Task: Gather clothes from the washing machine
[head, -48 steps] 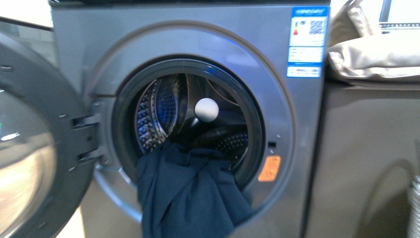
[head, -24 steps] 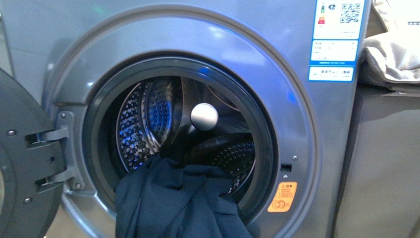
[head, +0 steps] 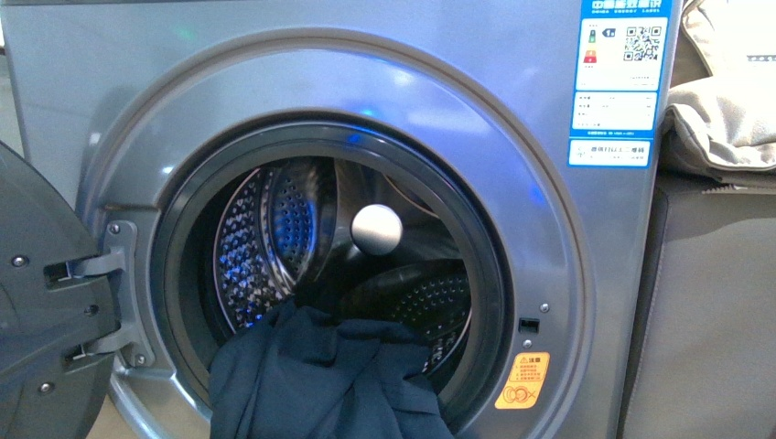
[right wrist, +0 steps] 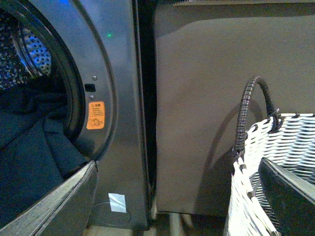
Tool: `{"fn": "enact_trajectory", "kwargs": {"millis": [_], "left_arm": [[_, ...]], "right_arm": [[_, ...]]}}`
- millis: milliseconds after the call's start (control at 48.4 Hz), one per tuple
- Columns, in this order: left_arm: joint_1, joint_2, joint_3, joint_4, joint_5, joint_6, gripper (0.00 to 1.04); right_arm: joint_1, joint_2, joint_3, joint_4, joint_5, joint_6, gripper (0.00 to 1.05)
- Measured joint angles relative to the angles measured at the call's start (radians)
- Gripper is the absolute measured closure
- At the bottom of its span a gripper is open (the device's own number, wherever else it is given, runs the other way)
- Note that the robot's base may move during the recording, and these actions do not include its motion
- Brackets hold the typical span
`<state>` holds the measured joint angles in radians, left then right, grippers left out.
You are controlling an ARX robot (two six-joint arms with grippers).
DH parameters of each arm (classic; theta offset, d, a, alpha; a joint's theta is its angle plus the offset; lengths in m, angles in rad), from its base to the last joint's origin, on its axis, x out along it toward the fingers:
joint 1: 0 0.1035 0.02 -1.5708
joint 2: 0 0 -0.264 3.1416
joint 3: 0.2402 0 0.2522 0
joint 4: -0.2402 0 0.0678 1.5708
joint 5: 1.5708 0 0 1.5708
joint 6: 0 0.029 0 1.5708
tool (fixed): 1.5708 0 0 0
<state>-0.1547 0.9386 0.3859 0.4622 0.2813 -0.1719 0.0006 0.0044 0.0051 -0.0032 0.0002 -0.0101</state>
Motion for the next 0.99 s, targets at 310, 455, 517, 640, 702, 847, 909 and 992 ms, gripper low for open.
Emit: {"fn": "enact_trajectory", "kwargs": {"millis": [310, 455, 517, 640, 702, 847, 909, 992], "left_arm": [[-0.138, 0.391, 0.257, 0.05, -0.119, 0.088, 0.07], [-0.177, 0.528, 0.372, 0.04, -0.163, 0.145, 0.07], [-0.183, 0.598, 0.425, 0.03, -0.189, 0.168, 0.07], [-0.181, 0.739, 0.526, 0.008, -0.245, 0.202, 0.07], [-0.171, 0.812, 0.578, -0.004, -0.281, 0.217, 0.07], [-0.154, 0.912, 0.662, -0.04, -0.299, 0.219, 0.07], [-0.148, 0.947, 0.699, -0.063, -0.298, 0.213, 0.07], [-0.142, 0.995, 0.751, -0.086, -0.298, 0.204, 0.07]], "right_arm": [[0.0, 0.0, 0.0, 0.0, 0.0, 0.0, 0.08], [0.0, 0.0, 0.0, 0.0, 0.0, 0.0, 0.08], [0.0, 0.0, 0.0, 0.0, 0.0, 0.0, 0.08], [0.0, 0.0, 0.0, 0.0, 0.0, 0.0, 0.08], [0.0, 0.0, 0.0, 0.0, 0.0, 0.0, 0.08], [0.0, 0.0, 0.0, 0.0, 0.0, 0.0, 0.08], [0.0, 0.0, 0.0, 0.0, 0.0, 0.0, 0.08], [0.0, 0.0, 0.0, 0.0, 0.0, 0.0, 0.08]]}}
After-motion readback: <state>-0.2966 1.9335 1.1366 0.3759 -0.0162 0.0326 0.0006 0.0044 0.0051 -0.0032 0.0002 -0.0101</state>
